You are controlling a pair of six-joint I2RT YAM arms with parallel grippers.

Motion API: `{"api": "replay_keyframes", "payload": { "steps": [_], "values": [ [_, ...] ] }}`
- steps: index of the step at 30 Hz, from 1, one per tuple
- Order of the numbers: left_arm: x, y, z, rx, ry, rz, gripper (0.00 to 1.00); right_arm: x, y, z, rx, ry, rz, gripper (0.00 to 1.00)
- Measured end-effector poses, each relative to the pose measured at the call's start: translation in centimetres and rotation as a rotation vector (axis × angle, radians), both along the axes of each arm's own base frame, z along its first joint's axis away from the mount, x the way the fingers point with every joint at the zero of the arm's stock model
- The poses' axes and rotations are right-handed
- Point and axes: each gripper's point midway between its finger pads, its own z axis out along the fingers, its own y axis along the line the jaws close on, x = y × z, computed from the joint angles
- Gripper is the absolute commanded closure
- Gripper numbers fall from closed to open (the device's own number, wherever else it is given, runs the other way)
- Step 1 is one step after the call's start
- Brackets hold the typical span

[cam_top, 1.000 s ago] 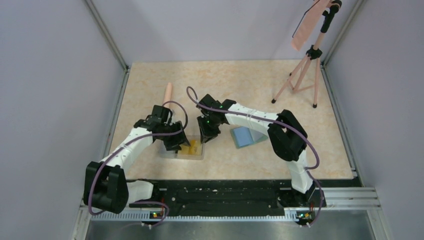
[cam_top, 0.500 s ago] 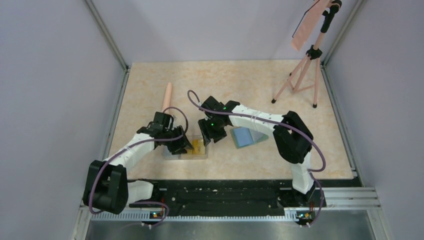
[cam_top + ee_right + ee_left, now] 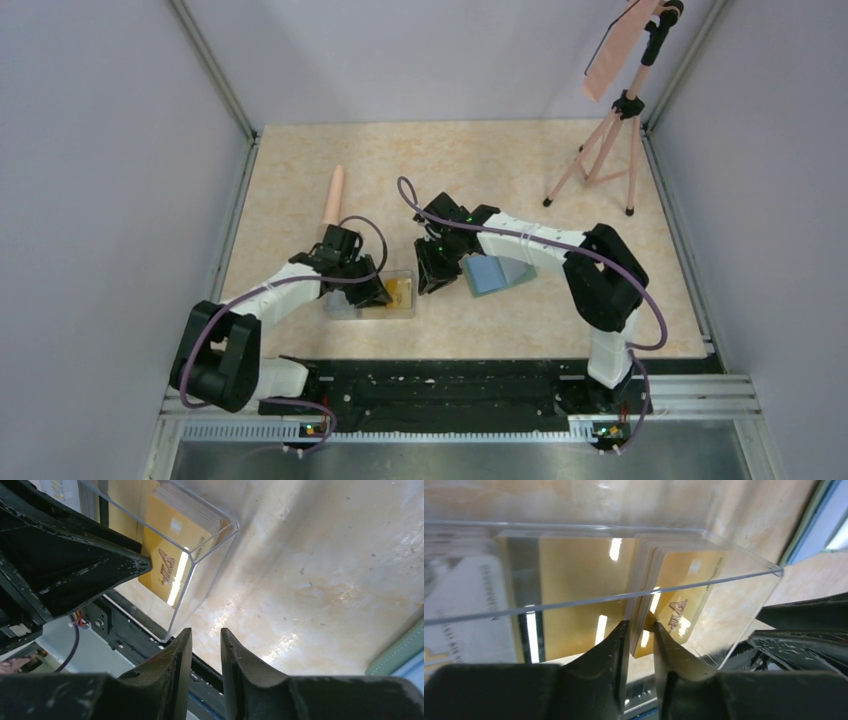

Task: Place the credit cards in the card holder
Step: Pick up the credit card from the storage box.

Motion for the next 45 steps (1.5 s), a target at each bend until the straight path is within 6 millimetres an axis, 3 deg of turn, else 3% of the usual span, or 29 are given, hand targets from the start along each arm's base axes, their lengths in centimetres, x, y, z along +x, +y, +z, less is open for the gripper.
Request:
{"api": "replay_keyframes", "payload": {
  "steps": [3, 7, 10, 14, 17, 22, 28, 31, 33, 38, 45],
  "values": [
    [0.2, -0.7, 0.0, -0.008, -0.003, -0.014, 0.93, -0.3, 0.1, 0.0, 0.012, 0.016, 0.005, 0.85],
    [0.3, -1.2, 0.3, 0.015, -0.018, -0.031, 0.98, -0.3, 0.4, 0.1, 0.027, 0.017, 0.009, 1.00],
    [0.3, -1.6, 0.7, 0.039, -0.030, -0.047, 0.94, -0.4, 0.5, 0.2, 0.033, 0.019, 0.011, 1.00],
    [0.3, -1.9, 1.1, 0.081, -0.034, -0.066, 0.74, -0.4, 0.6, 0.2, 0.037, 0.020, 0.012, 1.00],
    [0.1, -2.1, 1.1, 0.116, -0.029, -0.085, 0.69, -0.4, 0.6, 0.2, 0.037, 0.020, 0.013, 1.00],
    [-0.1, -2.3, 0.7, 0.162, -0.012, -0.115, 0.70, -0.4, 0.5, 0.2, 0.037, 0.021, 0.013, 1.00],
    [-0.2, -2.5, 0.2, 0.220, 0.015, -0.154, 0.87, -0.6, 0.3, -0.1, 0.031, 0.028, 0.014, 1.00],
    [-0.2, -2.6, 0.4, 0.234, 0.009, -0.163, 0.90, -0.6, 0.4, -0.1, 0.033, 0.027, 0.015, 1.00],
    [-0.2, -2.5, 0.5, 0.245, 0.005, -0.167, 0.88, -0.6, 0.4, -0.1, 0.034, 0.027, 0.016, 1.00],
    [-0.2, -2.6, 1.0, 0.286, -0.014, -0.189, 0.75, -0.7, 0.4, -0.1, 0.035, 0.028, 0.017, 1.00],
    [-0.1, -4.0, 1.5, 0.298, -0.028, -0.231, 0.75, -0.7, 0.4, 0.0, 0.039, 0.032, 0.020, 1.00]
  ]
}}
